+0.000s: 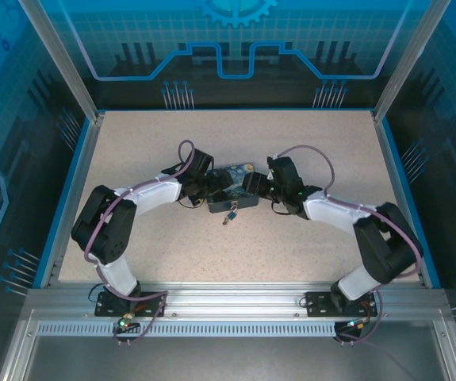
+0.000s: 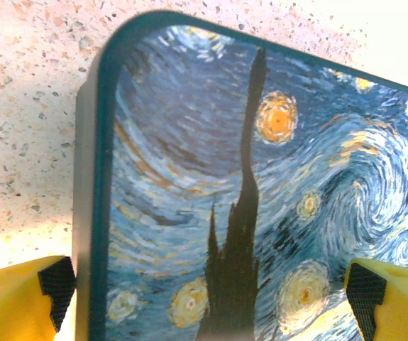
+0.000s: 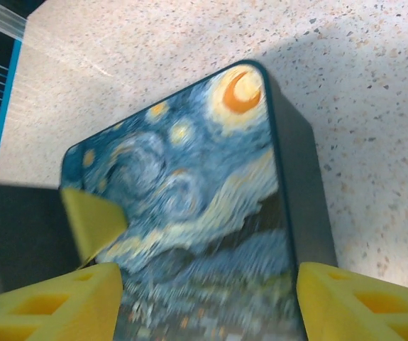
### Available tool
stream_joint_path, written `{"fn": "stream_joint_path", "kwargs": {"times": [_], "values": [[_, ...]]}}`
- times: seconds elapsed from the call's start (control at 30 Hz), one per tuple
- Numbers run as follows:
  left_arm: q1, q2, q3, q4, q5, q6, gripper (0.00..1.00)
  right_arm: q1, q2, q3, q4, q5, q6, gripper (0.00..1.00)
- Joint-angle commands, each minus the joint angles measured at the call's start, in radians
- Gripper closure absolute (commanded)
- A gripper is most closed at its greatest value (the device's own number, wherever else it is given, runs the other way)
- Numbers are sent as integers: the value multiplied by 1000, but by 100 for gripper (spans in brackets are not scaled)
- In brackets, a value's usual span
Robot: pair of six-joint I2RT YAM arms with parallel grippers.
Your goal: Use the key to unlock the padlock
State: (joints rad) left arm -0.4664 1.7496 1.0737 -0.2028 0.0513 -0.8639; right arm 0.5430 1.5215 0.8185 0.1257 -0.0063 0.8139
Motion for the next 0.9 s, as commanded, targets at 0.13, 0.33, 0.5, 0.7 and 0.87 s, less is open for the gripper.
{"fn": "stream_joint_path", "kwargs": {"times": [0.13, 0.33, 0.5, 0.7, 0.87], "values": [[17, -5, -37, 56, 41, -18, 1, 83, -97, -102, -105, 83, 7, 32], [35, -16, -98, 123, 67, -49, 1, 195, -67, -108, -101, 97, 31, 32], [46, -14, -124, 162, 90, -72, 1, 208, 25, -92, -19, 109, 30, 32], [57, -12, -157, 202, 104, -96, 1, 152, 98, -2, 29, 87, -22, 31], [65, -20, -182, 234, 113, -109, 1, 93, 163, 109, 31, 55, -55, 30]]}}
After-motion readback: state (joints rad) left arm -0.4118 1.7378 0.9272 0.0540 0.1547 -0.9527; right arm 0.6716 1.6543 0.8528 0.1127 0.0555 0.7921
